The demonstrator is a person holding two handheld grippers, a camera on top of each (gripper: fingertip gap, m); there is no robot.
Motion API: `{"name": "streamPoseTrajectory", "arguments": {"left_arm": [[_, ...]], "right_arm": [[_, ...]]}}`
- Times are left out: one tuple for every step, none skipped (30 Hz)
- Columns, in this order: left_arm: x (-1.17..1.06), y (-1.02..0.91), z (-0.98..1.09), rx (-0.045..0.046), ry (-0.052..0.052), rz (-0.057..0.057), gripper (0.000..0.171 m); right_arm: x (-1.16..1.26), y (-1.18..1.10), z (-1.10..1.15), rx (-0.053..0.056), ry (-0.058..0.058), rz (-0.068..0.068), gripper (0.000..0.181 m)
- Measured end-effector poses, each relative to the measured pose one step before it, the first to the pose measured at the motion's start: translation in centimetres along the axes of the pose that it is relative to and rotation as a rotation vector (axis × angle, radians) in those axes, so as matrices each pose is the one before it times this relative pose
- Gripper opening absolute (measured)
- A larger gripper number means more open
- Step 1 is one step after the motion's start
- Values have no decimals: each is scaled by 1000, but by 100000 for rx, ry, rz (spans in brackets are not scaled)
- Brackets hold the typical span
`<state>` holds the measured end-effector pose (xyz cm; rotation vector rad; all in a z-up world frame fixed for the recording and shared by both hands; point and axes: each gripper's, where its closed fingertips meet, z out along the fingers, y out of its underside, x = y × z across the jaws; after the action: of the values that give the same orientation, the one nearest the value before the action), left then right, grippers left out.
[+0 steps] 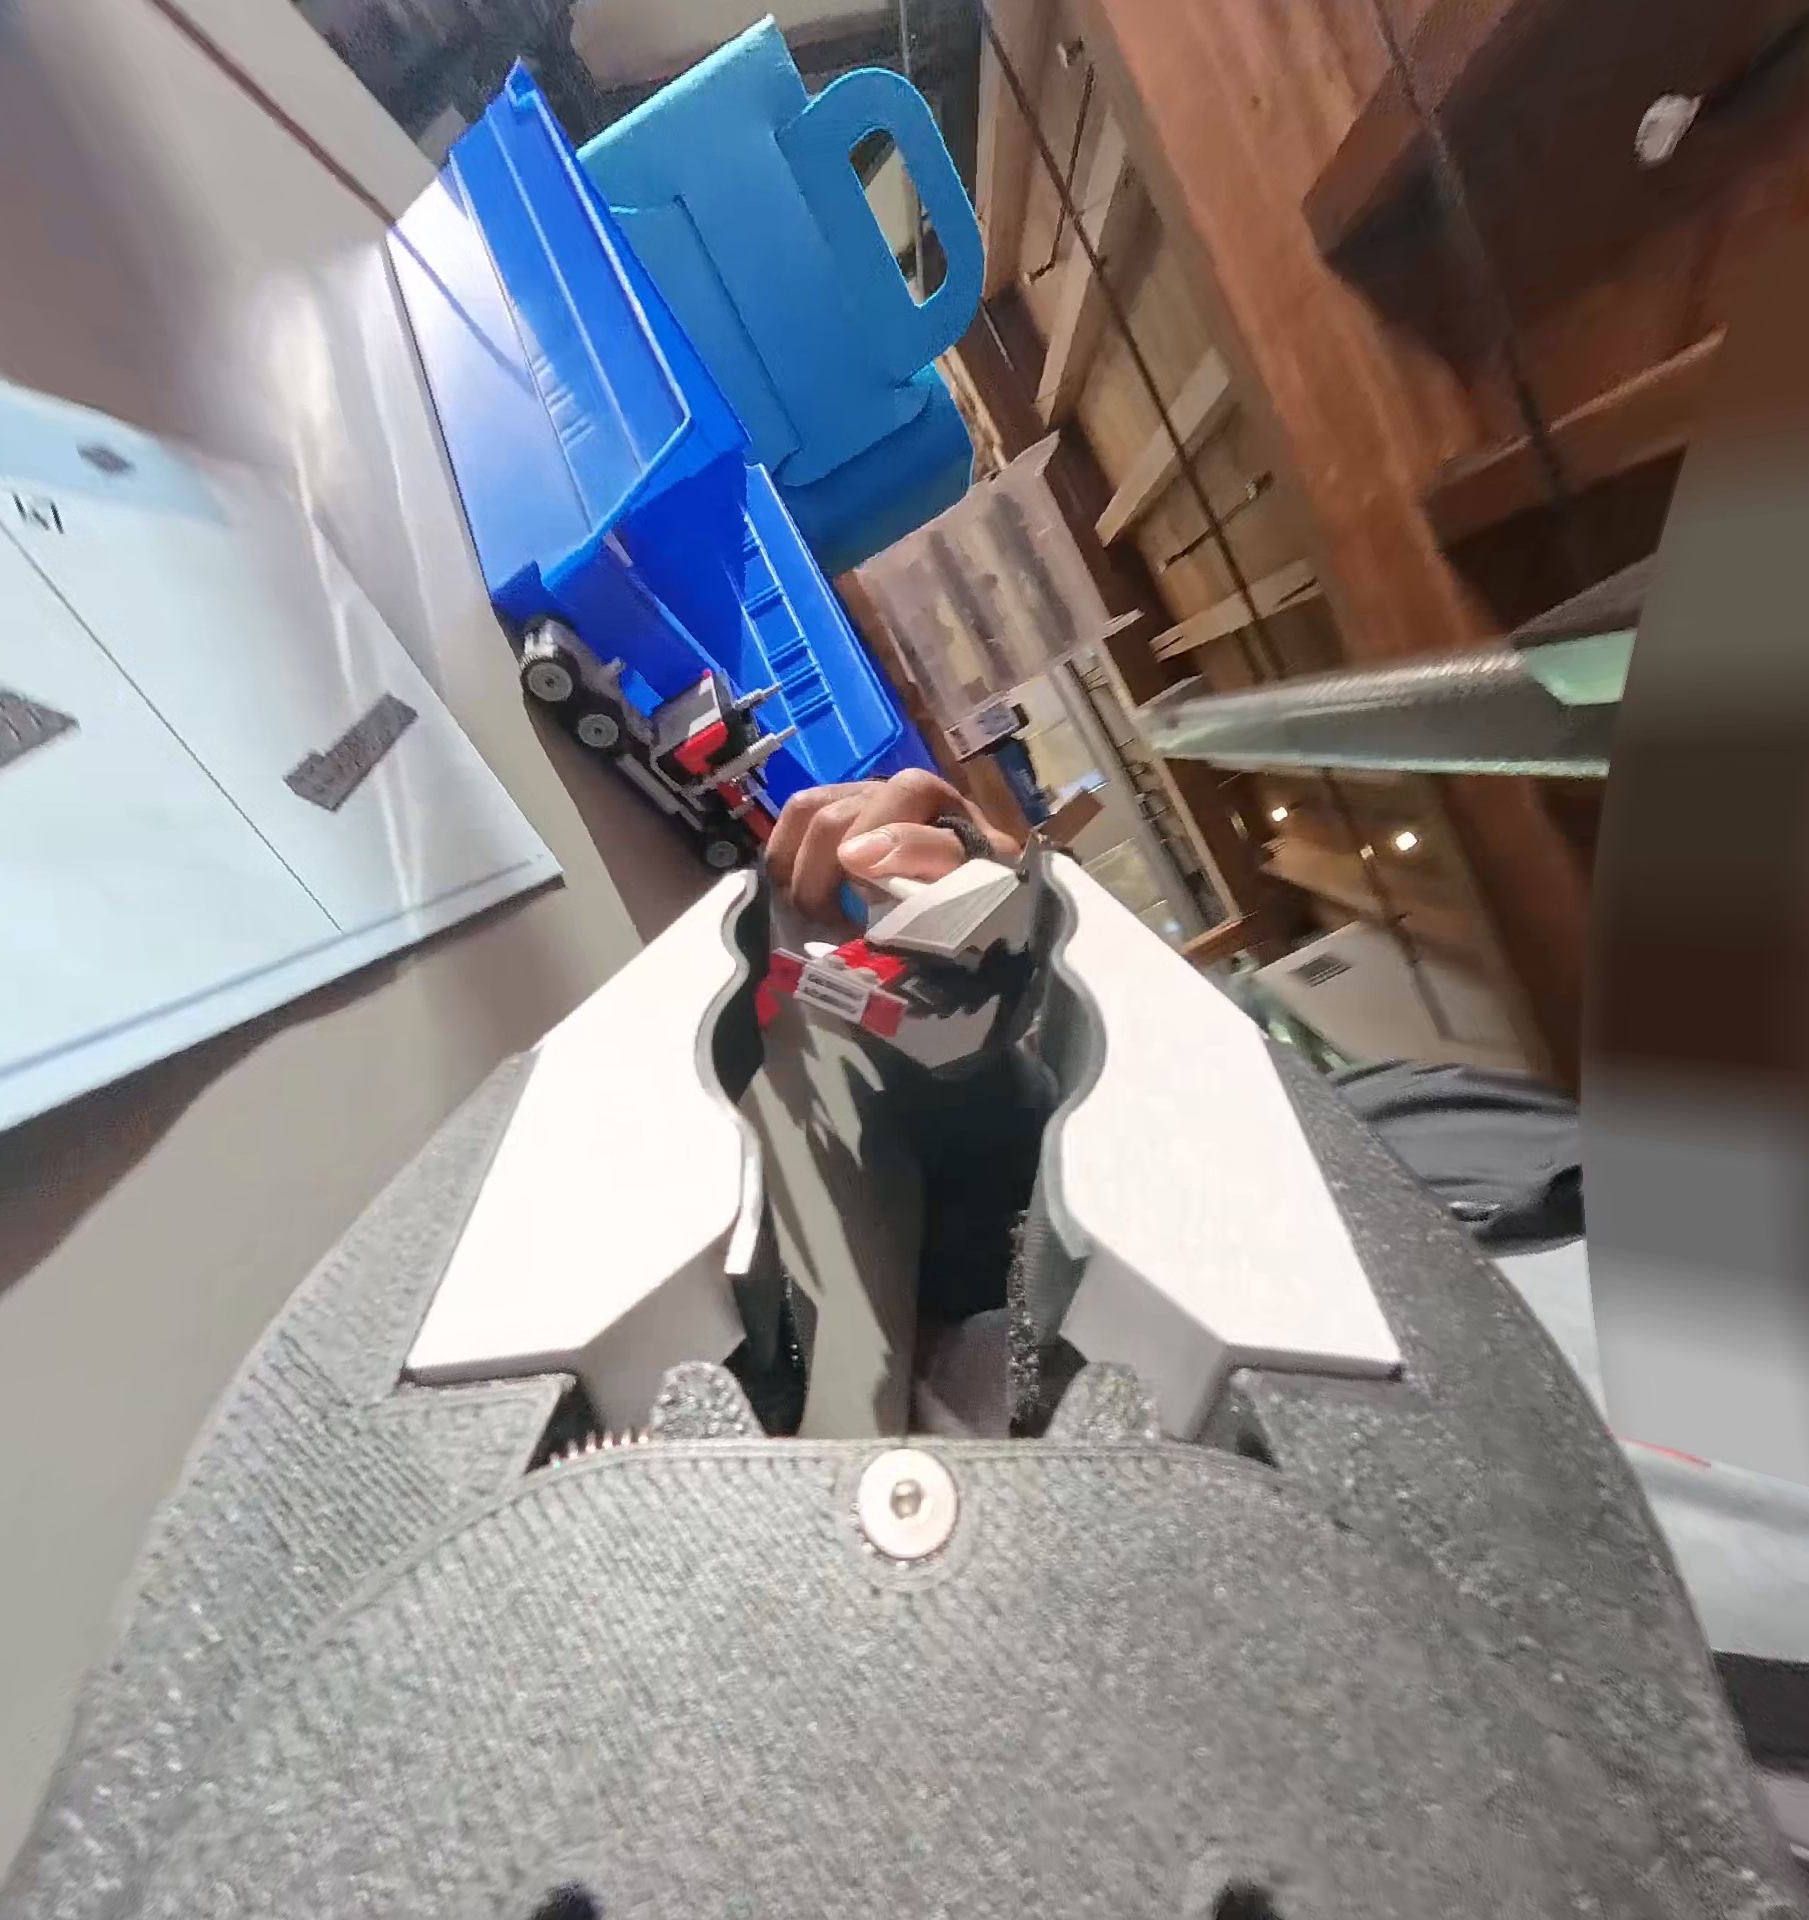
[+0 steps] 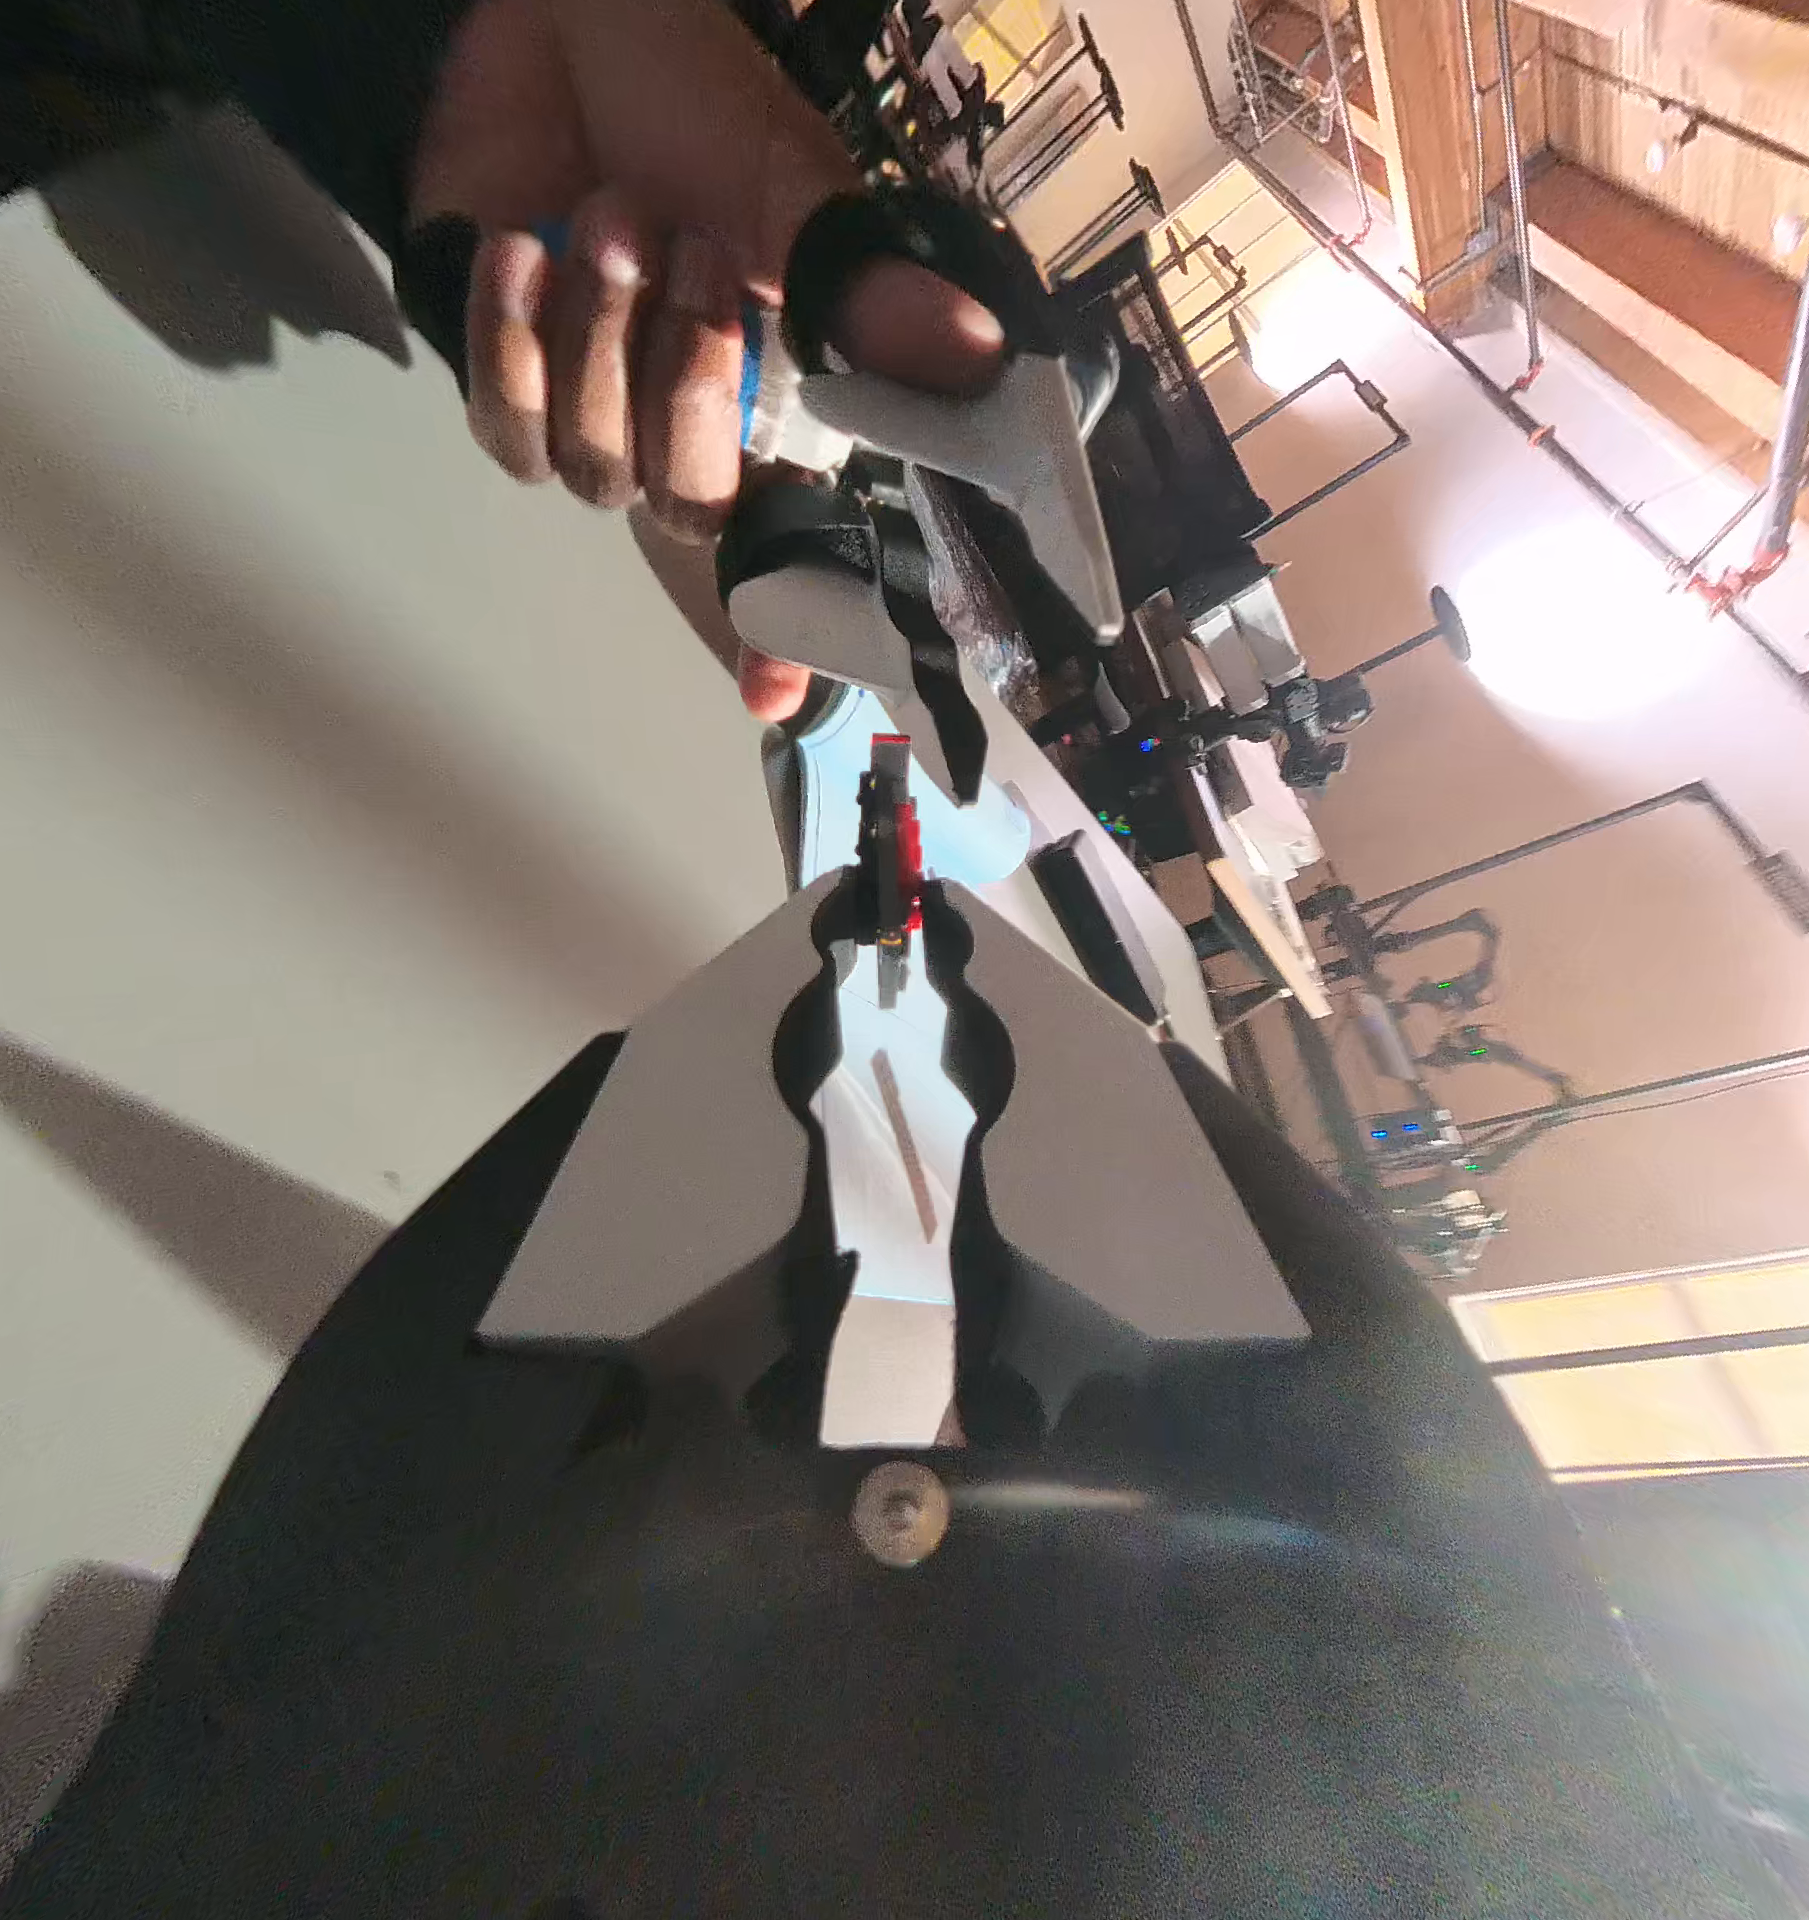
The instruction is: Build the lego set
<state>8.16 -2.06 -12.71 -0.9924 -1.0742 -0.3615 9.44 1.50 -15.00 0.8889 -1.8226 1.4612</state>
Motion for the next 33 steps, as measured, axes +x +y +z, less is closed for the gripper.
{"name": "streamPoseTrajectory", "arguments": {"left_arm": [[-122,119,123,289,1683,-4169,51],[-16,215,177,-385,1891,-3301,49],[-20,253,230,-648,1477,-2520,49],[-92,325,265,-1051,634,-1703,49],[-266,380,272,-1461,-718,-789,48],[-255,335,268,-1189,-790,-540,48],[-136,209,218,-426,-41,-893,49],[-120,36,120,341,-84,-812,48],[-131,92,90,-341,-342,-497,48],[-196,120,62,-581,-870,-313,48],[-168,181,106,-1009,-918,161,48],[-60,106,104,-389,-479,128,48],[79,130,123,-404,413,37,48],[119,203,165,-927,612,186,48],[104,236,184,-1050,654,58,48],[55,248,215,-1114,441,-23,48],[114,280,219,-1180,830,27,47],[175,310,223,-1413,1137,20,43],[174,272,204,-1230,964,423,39],[205,193,129,-620,1045,862,29],[157,13,29,470,584,1147,20],[141,-77,-38,792,496,1139,19],[121,-113,-50,944,582,625,17],[149,-199,-84,1441,952,94,15],[-19,-284,-161,1789,148,-330,14],[93,-314,-184,1857,878,-155,14],[81,-241,-155,1279,497,343,14],[-48,-203,-109,1018,-689,950,14],[-82,-141,-86,619,-1064,1204,14],[-3,-86,-33,377,-427,922,14],[-3,-35,2,133,-219,482,14],[-16,15,36,-49,-138,366,14],[128,-22,38,207,605,496,14]], "right_arm": [[-134,5,86,-1142,1277,-5096,14],[-31,-8,38,-910,1563,-4606,14],[-65,-20,12,-798,960,-3822,14],[-6,-16,-37,-591,1202,-3437,14],[82,-6,-50,-562,1634,-3314,14],[98,31,-58,-651,1576,-3381,14],[68,1,-72,-477,1240,-3307,14],[-43,-65,-83,-31,570,-2935,14],[-13,-26,-48,-373,825,-2852,14],[59,-24,-43,-501,1284,-2768,14],[151,-11,-40,-628,1685,-2460,14],[160,-109,-56,108,1249,-1887,14],[149,-119,-58,241,1033,-1244,14],[113,-104,-37,229,760,-1043,14],[13,-76,-24,74,371,-1357,14],[-24,-57,-12,-57,248,-1613,14],[-52,-70,-6,24,176,-1484,14],[-61,-63,3,0,73,-1240,14],[-31,-17,-4,-149,190,-1093,14],[-4,1,-2,-163,344,-856,14],[147,19,-7,-210,1067,-258,14],[207,-19,-29,74,1155,183,14],[171,-21,0,-60,771,488,15],[26,100,30,-731,-40,702,18],[70,190,15,-858,269,1925,20],[35,229,-7,-497,-430,3932,25],[80,250,-50,-323,-1040,6065,28],[169,213,-75,152,-1142,7797,31],[215,97,-69,988,-1553,9511,31],[111,28,-29,1128,-2675,10623,29],[153,-13,-15,1042,-2265,9675,29],[258,-86,-21,1311,-1119,7472,29],[72,-48,-15,721,-2093,5812,28]]}}
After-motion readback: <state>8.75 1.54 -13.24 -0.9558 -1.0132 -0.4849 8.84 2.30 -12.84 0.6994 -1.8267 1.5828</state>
